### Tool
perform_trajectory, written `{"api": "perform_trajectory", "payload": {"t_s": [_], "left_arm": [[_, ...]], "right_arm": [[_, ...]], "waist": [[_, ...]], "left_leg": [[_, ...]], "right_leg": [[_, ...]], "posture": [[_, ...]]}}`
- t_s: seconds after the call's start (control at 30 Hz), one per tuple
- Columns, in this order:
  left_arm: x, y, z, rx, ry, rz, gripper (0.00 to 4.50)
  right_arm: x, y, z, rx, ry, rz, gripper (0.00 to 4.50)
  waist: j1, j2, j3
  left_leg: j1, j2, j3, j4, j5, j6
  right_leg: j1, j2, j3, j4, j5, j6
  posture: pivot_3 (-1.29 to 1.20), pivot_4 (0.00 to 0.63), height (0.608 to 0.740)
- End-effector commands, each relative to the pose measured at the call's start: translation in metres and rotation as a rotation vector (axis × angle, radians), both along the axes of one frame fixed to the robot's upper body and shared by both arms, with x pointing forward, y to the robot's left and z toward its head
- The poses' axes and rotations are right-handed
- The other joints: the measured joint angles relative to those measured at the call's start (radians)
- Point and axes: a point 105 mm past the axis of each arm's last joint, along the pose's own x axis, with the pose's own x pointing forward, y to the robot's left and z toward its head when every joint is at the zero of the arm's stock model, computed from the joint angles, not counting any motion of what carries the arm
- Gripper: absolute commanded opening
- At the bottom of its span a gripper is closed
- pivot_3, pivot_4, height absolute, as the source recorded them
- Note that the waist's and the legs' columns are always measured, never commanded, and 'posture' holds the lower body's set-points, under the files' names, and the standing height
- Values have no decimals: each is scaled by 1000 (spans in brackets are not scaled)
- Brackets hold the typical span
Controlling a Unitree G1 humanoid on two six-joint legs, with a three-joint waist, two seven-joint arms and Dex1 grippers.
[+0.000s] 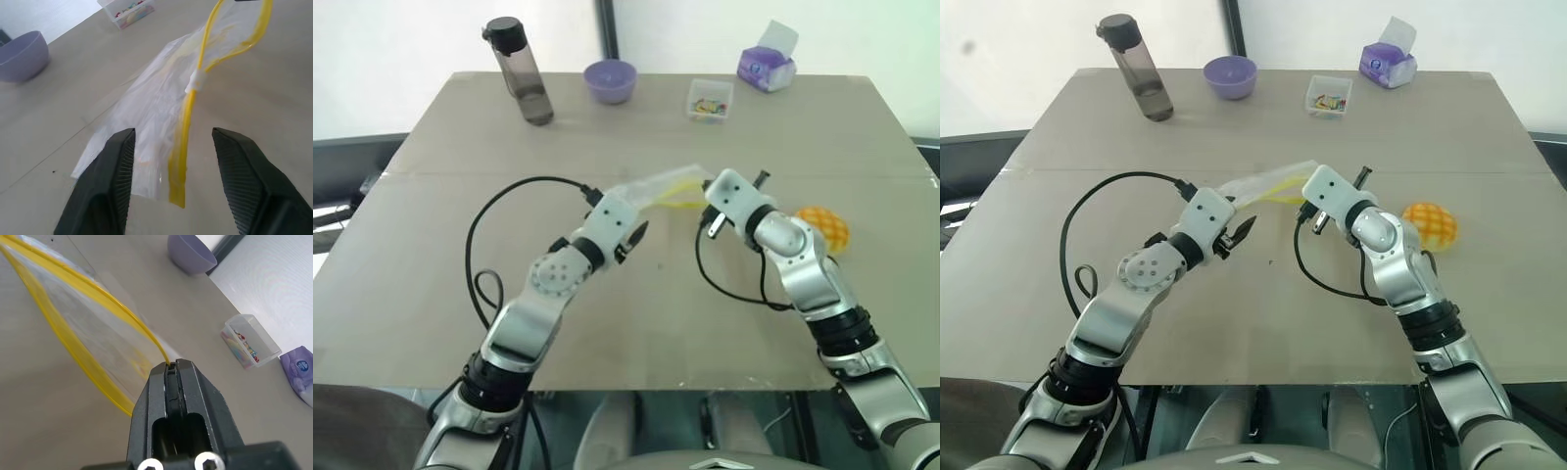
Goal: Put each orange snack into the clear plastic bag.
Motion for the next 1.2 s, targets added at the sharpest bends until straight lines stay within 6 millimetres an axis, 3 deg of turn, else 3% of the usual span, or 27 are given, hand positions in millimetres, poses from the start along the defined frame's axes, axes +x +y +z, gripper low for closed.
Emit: {"api": "perform_trajectory", "payload": {"t_s": [0.03, 0.1, 0.4, 0.6, 0.83, 0.93, 1.07, 1.2], "left_arm": [[-2, -5, 9, -10, -46, -24, 736], [-3, -6, 10, -15, -51, -25, 15], [-6, -11, 10, 4, -72, -52, 15], [-9, -6, 5, 21, -64, -53, 0], [-6, -8, 9, 1, -68, -64, 0], [-6, -10, 9, -6, -68, -68, 0], [-8, -13, 8, -15, -63, -77, 0], [-8, -15, 9, -10, -67, -83, 0]], "right_arm": [[-7, 7, 11, 15, -42, 31, 0], [-7, 6, 12, 15, -42, 31, 0], [-9, 10, 8, -2, -29, 61, 0], [-14, 4, 10, -16, -32, 80, 2361], [-18, -8, 21, 125, -63, 74, 2361], [-23, -9, 17, 167, -33, 85, 1545], [-25, -6, 11, 164, -23, 89, 71], [-25, -4, 6, 146, -19, 92, 71]], "waist": [[0, 0, 0], [0, 0, 0], [-1, 0, 0], [-1, 0, 0], [1, 0, 0], [-1, 0, 0], [-1, 0, 0], [-1, 0, 0]], "left_leg": [[0, 0, 0, 0, 0, 0], [0, 0, 1, 0, 0, 0], [0, 0, 1, 0, 0, 0], [0, 0, 1, 0, 0, 0], [0, 0, 1, 1, 0, 0], [0, 0, 1, 1, 0, 0], [0, 0, 1, 1, 0, 0], [0, 0, 1, 1, 0, 0]], "right_leg": [[0, 0, 0, 0, 0, 0], [-1, 0, 1, 0, 0, 0], [-1, 0, 1, 1, 0, 0], [-1, 0, 1, 1, 0, 0], [-1, 0, 1, 1, 0, 0], [-1, 0, 2, 2, 0, 0], [-1, 0, 2, 2, 0, 0], [-1, 0, 2, 3, 0, 0]], "posture": [[0, 150, 740], [0, 150, 740], [0, 150, 740], [0, 150, 740], [0, 150, 740], [0, 150, 740], [0, 150, 740], [0, 150, 740]]}}
